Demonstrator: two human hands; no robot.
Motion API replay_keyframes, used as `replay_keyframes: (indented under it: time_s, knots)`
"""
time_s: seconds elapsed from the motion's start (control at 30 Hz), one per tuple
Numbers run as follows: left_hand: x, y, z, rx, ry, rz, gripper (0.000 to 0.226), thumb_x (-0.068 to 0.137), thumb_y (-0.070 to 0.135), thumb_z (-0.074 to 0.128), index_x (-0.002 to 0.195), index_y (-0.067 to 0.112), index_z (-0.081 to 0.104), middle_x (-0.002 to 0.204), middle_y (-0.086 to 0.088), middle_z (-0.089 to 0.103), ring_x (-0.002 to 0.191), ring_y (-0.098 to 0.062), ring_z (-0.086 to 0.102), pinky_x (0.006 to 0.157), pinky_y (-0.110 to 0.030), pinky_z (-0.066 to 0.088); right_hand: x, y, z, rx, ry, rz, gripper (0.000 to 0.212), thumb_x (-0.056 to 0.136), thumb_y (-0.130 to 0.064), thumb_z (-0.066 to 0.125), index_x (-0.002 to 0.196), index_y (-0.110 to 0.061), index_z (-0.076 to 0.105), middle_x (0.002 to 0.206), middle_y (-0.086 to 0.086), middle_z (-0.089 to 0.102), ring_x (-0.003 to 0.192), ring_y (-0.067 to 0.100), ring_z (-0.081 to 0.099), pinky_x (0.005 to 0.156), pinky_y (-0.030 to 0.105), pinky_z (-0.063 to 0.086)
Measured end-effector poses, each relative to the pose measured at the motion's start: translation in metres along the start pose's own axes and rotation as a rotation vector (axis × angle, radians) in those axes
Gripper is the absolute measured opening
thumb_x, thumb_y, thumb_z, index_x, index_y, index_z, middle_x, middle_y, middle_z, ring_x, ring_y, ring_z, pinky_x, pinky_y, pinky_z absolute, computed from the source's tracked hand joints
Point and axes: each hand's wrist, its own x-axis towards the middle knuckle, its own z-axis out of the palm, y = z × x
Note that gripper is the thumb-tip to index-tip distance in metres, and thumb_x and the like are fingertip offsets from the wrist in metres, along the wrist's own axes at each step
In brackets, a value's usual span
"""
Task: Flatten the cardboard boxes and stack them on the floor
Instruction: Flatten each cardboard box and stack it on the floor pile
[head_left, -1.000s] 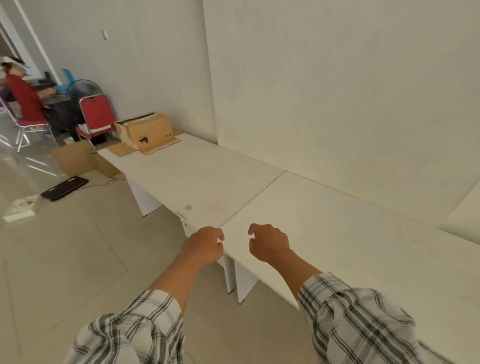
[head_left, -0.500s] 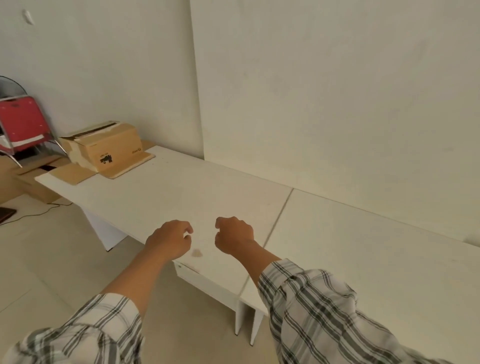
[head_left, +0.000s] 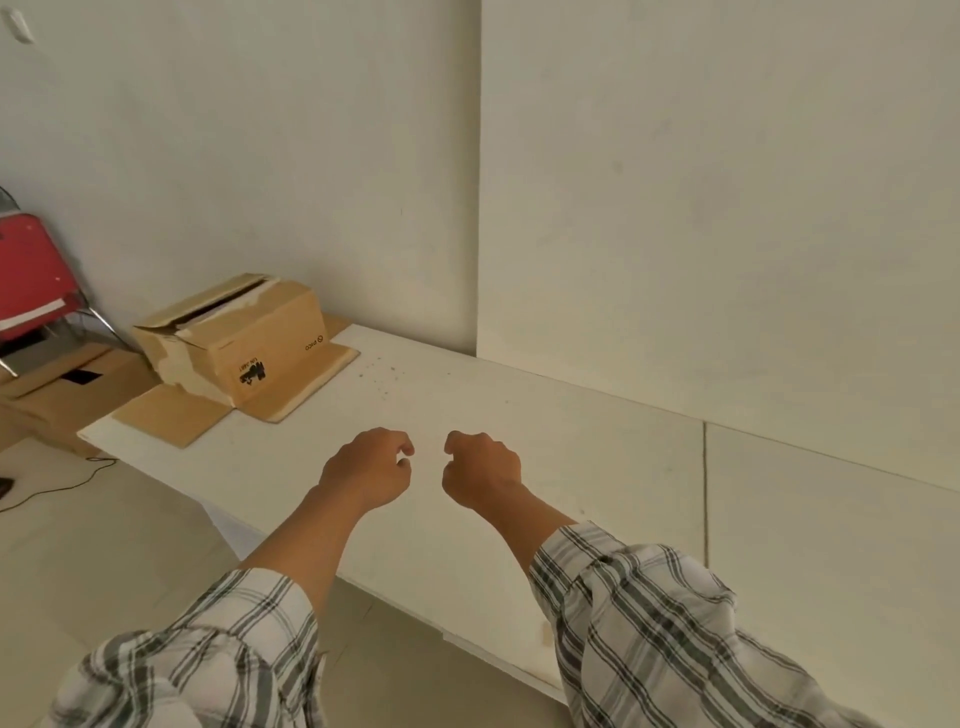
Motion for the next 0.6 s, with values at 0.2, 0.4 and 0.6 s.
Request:
replay_keyframes:
  time_s: [0.2,0.4,0.6]
  knots:
    - [0.061,-0.098,-0.038,0.052,-0.048,0.132,0.027,0.097,0.026,0.052,0.122,0.027,0.062,0.13,0.005,0.059,0.113,-0.019,0.058,0.091,-0.035,0.05,0.069,-0.09,0.031,0.048,0.08,0.116,0.031,0.092,-0.017,0.047,0.121,-0.02,0.057,0.105,0.005,0.066,0.088,0.027,0.065,0.081,0.038,0.055]
    - [0.109,-0.206,-0.085,0.082,-0.107,0.216,0.028,0.097,0.026,0.049,0.123,0.026,0.062,0.13,0.004,0.057,0.114,-0.02,0.056,0.091,-0.037,0.05,0.126,-0.184,0.06,0.085,0.142,0.209,0.032,0.092,-0.017,0.049,0.123,-0.02,0.058,0.114,0.003,0.064,0.093,0.026,0.064,0.081,0.036,0.054]
    - [0.167,-0.288,-0.114,0.093,-0.129,0.259,0.031,0.097,0.024,0.046,0.123,0.026,0.061,0.132,0.005,0.055,0.113,-0.019,0.056,0.085,-0.033,0.049,0.186,-0.256,0.081,0.076,0.196,0.259,0.033,0.092,-0.018,0.048,0.124,-0.019,0.057,0.123,0.002,0.053,0.097,0.03,0.062,0.078,0.037,0.051]
